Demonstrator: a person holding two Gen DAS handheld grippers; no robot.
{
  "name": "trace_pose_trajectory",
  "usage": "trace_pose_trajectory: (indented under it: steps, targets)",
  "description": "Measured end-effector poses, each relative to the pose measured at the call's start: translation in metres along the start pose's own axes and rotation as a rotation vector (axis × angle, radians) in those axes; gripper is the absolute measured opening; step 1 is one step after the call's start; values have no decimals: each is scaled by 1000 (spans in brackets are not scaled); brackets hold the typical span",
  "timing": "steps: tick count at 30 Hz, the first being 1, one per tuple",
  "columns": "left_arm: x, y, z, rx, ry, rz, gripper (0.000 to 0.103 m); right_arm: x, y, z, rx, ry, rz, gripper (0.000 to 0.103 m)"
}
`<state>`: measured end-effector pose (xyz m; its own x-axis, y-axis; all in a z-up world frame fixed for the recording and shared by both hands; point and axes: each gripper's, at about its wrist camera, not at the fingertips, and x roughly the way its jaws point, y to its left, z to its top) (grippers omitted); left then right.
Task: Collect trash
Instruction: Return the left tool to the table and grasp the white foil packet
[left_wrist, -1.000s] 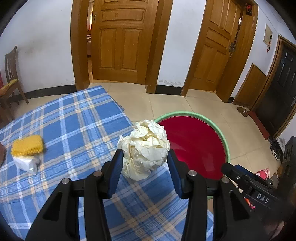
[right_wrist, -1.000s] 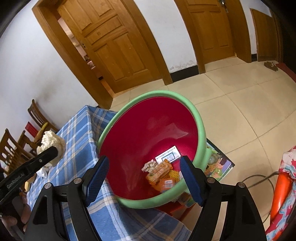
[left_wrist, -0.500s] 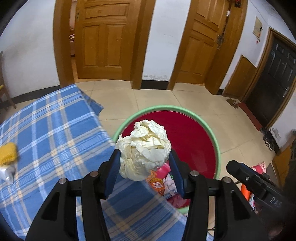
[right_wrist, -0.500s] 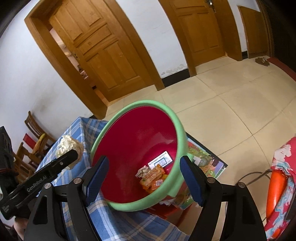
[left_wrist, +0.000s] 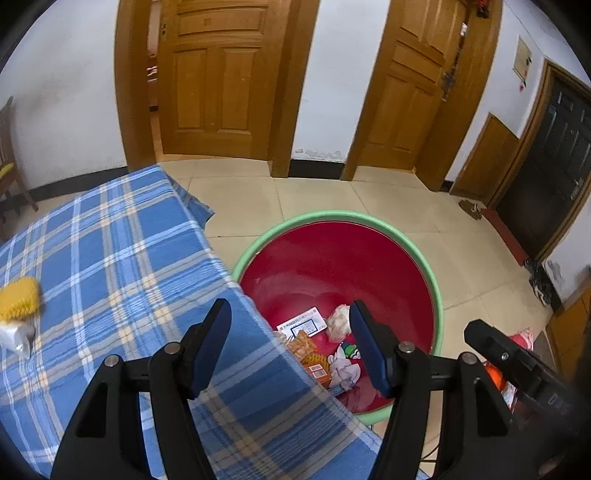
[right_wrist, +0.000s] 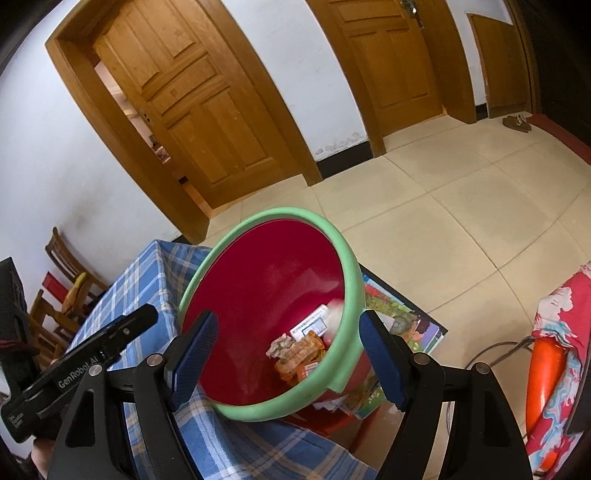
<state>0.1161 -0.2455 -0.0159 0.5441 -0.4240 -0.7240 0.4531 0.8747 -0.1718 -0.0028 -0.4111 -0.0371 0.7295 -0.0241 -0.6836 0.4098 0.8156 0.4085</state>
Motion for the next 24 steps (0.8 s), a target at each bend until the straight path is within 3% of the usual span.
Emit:
trace_pose_trajectory:
  steps: [11,24]
  targets:
    - [-30,32,-2,-70,-51,44,66,-7,10,-4,-11,12,7,80]
    - [-55,100,-8,-179,-66,182,66,-8,37,-12,-40,21,34,80]
